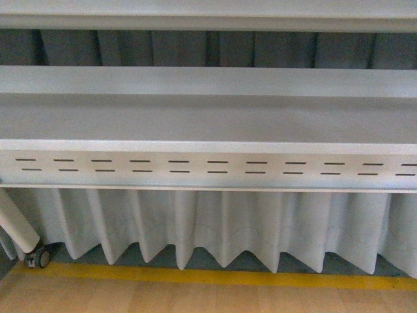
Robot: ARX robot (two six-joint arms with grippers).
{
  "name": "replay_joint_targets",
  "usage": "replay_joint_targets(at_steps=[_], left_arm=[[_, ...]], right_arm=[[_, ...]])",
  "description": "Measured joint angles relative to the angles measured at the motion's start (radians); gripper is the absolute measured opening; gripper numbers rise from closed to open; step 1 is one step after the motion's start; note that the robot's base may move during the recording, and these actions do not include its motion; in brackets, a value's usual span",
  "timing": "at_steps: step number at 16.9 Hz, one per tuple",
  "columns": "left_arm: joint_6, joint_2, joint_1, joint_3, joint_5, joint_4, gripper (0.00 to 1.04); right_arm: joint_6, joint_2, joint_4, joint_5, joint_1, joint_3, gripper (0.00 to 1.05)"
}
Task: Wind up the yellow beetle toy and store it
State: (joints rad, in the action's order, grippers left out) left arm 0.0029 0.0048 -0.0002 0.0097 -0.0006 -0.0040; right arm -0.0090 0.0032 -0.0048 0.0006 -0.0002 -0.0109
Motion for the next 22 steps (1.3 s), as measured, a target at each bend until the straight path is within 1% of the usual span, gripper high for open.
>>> replay_joint_targets(at_steps=[22], left_arm=[[0.000,0.000,0.000,0.000,0.000,0.000,0.98]], right_arm=[[0.000,0.000,0.000,0.000,0.000,0.000,0.98]])
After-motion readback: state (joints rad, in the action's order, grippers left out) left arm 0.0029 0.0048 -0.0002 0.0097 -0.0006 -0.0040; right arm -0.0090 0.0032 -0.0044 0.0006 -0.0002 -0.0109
